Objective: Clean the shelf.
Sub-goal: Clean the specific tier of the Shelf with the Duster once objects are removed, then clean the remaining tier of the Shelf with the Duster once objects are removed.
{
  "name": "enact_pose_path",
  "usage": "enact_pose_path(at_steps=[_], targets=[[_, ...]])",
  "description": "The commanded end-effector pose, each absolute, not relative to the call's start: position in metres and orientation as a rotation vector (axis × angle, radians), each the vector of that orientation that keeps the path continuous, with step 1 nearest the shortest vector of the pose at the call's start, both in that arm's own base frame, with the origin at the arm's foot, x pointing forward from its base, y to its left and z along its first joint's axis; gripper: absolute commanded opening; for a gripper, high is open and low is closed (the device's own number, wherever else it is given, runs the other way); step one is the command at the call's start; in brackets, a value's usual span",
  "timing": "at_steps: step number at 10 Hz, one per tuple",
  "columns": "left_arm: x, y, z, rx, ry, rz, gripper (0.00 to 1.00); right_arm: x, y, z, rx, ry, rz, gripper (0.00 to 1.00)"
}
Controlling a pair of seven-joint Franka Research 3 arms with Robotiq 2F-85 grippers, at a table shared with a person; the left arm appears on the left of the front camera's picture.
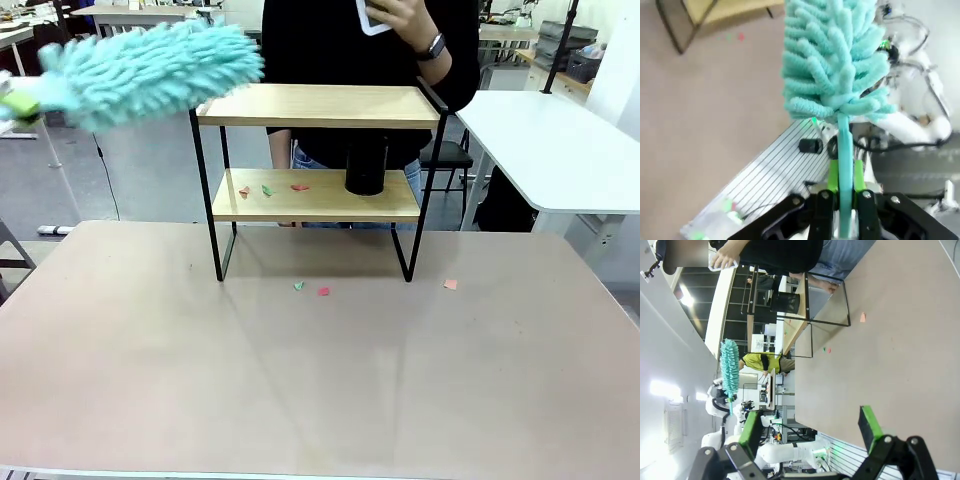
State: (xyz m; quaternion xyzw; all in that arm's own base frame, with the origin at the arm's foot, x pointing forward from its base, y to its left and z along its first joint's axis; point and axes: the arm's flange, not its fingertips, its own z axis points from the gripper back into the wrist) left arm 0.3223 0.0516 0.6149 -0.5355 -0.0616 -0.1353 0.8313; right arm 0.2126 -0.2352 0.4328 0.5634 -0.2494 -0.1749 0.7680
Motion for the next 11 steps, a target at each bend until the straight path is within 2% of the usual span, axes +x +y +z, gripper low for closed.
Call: enact_pose_path(at_steps=[1,3,4,5,6,7,11], targets=[[0.291,0.086,0.568,-1.295,-0.263,-0.061,0.13,0.214,-0.237,0.435,1.231,-0.575,-0.358,1.0],[0.258,0.142,0.528,-1.431,-0.461,0.097,0.13,0.214,-0.237,0.435,1.231,-0.575,-0.358,1.0],[0.256,0.161,0.515,-1.438,-0.481,0.158,0.13,0.214,-0.237,0.435,1.231,-0.575,-0.358,1.0],[0.266,0.166,0.503,-1.446,-0.401,0.143,0.13,0.214,-0.237,0.435,1.231,-0.575,-0.358,1.0],[0.287,0.162,0.492,-1.393,-0.191,0.181,0.13,0.214,-0.237,0.435,1.231,-0.575,-0.358,1.0],[0.248,0.172,0.502,-1.422,-0.407,0.194,0.13,0.214,-0.237,0.435,1.231,-0.575,-0.358,1.0],[0.248,0.172,0.502,-1.422,-0.407,0.194,0.13,0.214,-0.237,0.435,1.231,-0.575,-0.358,1.0]])
